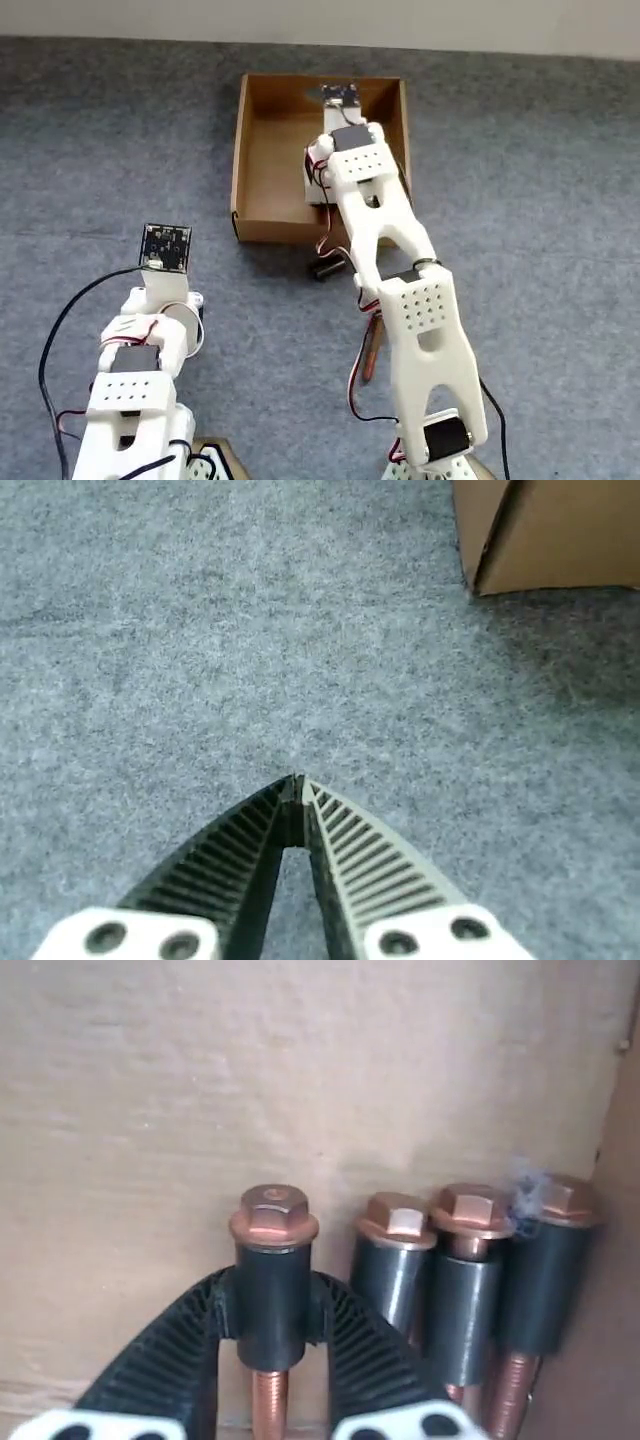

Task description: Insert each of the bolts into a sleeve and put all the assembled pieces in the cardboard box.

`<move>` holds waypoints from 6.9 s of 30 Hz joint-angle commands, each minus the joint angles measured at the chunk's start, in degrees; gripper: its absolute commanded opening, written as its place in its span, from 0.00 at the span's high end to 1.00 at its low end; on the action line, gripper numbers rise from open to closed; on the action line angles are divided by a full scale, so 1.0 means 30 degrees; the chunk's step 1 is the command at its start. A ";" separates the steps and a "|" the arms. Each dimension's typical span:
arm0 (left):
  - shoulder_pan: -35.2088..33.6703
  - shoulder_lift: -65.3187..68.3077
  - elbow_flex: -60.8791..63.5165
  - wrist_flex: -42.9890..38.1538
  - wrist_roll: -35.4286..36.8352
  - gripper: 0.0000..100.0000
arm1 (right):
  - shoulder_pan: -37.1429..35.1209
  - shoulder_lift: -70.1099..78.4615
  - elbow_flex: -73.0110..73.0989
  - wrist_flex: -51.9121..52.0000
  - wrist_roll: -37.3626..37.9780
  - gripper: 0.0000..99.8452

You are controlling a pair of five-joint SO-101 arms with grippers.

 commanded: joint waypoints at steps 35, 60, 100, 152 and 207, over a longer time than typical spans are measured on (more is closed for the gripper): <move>0.0308 -0.0161 -0.0073 -0.0381 -0.0176 0.99 | 0.0982 -0.7780 -0.6901 0.7282 0.0996 0.95; 0.0278 -0.0161 -0.0044 -0.0381 -0.0176 0.99 | -0.3355 -3.3509 3.3861 -0.4733 0.4015 0.92; 0.0249 -0.0161 -0.0015 -0.0352 -0.0176 0.99 | -0.4557 -2.3311 3.2454 -1.3758 0.3048 0.69; 0.0249 -0.0161 -0.0015 -0.0352 -0.0176 0.99 | -0.4000 -2.4513 3.2777 -1.2440 0.0967 0.99; 0.0249 -0.0161 -0.0015 -0.0352 -0.0176 0.99 | -0.4733 -1.8769 2.9788 -1.6220 -0.3253 0.95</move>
